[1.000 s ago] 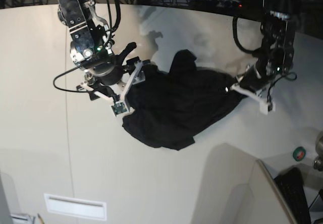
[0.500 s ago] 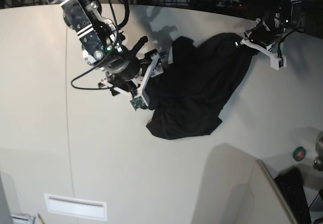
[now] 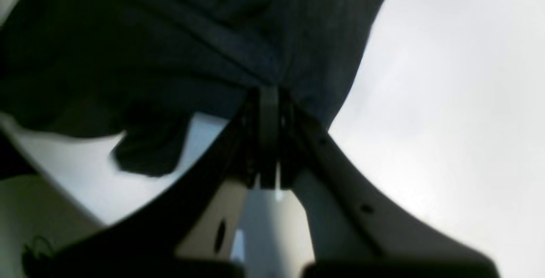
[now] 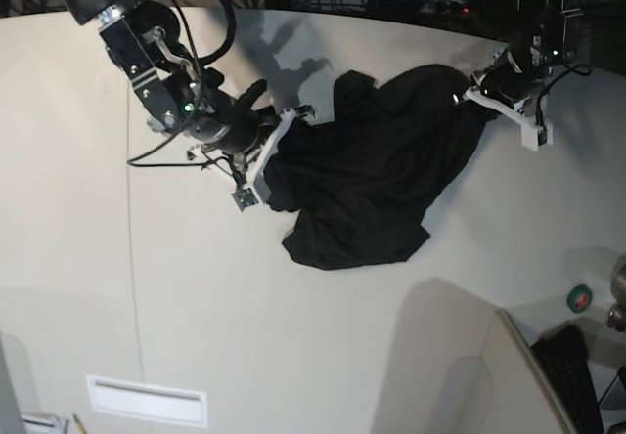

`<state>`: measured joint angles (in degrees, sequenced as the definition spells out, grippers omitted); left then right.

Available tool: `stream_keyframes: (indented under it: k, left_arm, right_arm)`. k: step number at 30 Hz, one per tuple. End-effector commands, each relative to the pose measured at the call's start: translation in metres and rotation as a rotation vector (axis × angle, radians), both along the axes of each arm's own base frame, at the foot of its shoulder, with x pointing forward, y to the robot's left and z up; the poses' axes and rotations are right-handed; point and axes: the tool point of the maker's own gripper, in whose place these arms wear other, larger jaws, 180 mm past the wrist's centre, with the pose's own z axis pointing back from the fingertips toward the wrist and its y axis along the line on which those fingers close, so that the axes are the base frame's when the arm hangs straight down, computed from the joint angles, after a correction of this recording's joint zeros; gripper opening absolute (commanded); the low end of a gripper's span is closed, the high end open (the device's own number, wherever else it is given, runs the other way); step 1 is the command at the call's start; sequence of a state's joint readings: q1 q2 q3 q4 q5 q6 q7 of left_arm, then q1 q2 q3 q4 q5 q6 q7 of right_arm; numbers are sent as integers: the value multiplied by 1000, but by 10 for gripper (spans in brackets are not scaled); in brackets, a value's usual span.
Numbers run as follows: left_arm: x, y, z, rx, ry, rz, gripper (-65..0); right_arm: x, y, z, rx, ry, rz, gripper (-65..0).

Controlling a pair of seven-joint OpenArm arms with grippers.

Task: Layout the t-shirt on the table in an organized manner, then fold the t-shirt properly
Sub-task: 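Pull the shirt apart with both grippers, spreading the fabric, then lift the shirt with the left gripper and shake it loose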

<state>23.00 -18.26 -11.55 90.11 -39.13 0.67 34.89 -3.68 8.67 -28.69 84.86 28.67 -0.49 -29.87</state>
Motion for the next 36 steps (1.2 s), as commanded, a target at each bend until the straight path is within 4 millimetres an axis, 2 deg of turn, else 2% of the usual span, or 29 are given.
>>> stream_keyframes:
  k: [1, 4, 5, 6, 8, 10, 13, 16, 18, 20, 21, 23, 26, 30, 32, 34, 36]
  left_arm:
    - [21, 4, 16, 13, -71, -7, -650]
    - [62, -13, 36, -6, -158, -38, -650]
    - [78, -22, 44, -13, -190, -59, -650]
    - [94, -32, 52, -22, -220, -84, -650]
    - [129, -61, 73, -44, -275, -162, -650]
    - [164, -87, 99, -75, -334, -210, -650]
    - [213, -119, 147, -142, -425, -233, -650]
    - [238, -142, 183, -187, -466, -269, -650]
    - [241, -154, 200, -204, -493, -292, -650]
    - [235, -157, 206, -202, -512, -304, -650]
    - [227, -158, 201, -202, -503, -307, -650]
    - [209, -158, 194, -194, -496, -318, -650]
    - [166, -163, 171, -193, -445, -344, -650]
    - [92, -161, 122, -193, -293, -363, -650]
    - [59, -168, 102, -196, -212, -402, -650]
    - [22, -166, 79, -181, -112, -447, -650]
    - [-5, -163, 62, -175, -34, -472, -650]
  right_arm:
    - [22, -9, 20, 24, -73, -40, -650]
    - [40, -38, 32, 16, -112, -119, -650]
    - [48, -56, 34, -8, -111, -149, -650]
    - [55, -70, 37, -26, -110, -170, -650]
    - [77, -94, 56, -45, -136, -216, -650]
    - [96, -121, 82, -76, -191, -252, -650]
    - [124, -153, 140, -108, -332, -286, -650]
    - [135, -178, 188, -146, -440, -310, -650]
    - [133, -190, 201, -168, -477, -323, -650]
    - [120, -198, 193, -175, -459, -340, -650]
    - [113, -198, 188, -177, -445, -341, -650]
    - [99, -188, 169, -160, -392, -330, -650]
    - [78, -175, 142, -125, -312, -335, -650]
    - [55, -158, 116, -77, -225, -347, -650]
    - [47, -155, 103, -70, -182, -355, -650]
    - [42, -156, 87, -71, -134, -366, -650]
    - [38, -158, 73, -78, -94, -374, -650]
